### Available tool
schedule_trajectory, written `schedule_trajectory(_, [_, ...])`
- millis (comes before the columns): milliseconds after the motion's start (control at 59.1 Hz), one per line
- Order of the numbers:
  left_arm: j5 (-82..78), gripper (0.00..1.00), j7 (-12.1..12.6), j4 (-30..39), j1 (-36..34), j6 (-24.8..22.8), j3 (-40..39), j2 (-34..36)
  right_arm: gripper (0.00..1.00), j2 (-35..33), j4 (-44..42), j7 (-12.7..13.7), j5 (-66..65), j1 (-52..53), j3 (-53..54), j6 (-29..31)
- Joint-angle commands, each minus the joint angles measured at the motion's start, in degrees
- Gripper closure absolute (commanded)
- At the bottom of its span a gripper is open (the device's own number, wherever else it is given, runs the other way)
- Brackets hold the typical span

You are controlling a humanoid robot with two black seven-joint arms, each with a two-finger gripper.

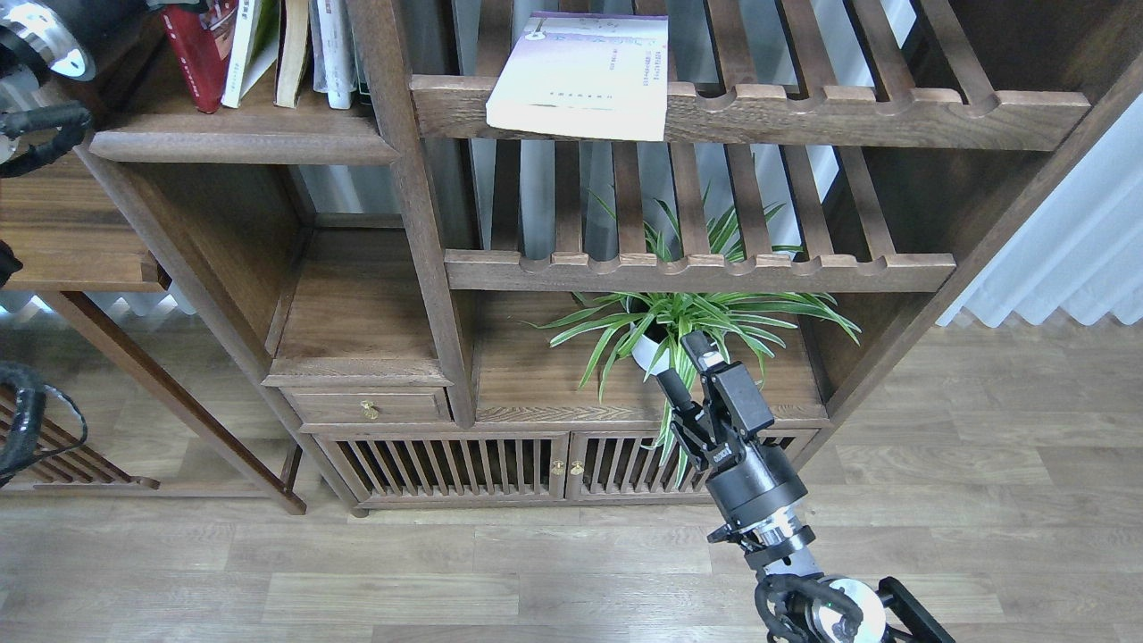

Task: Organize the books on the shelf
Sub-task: 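Push the red book deeper into the top shelf with the left gripper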

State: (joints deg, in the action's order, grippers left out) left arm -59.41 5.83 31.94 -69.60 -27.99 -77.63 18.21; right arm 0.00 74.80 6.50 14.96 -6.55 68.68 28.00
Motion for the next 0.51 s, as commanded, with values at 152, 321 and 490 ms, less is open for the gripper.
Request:
schedule_trajectory(152, [0.2,1.0,-0.6,0.0,0.3,0.0,1.8,0.2,0.02,0.0,0.0,0.0,0.6,0.2,0.8,0.0])
schedule_trajectory(321, [0.2,1.0,-1.0,0.0,0.7,0.0,2.0,0.0,0.02,0.0,0.0,0.0,0.7,0.2,0.8,0.0])
schedule_trajectory(490, [0.3,1.0,-1.0,0.6,2.1,0.0,2.0,-0.1,0.02,0.0,0.0,0.0,0.8,0.2,0.8,0.0])
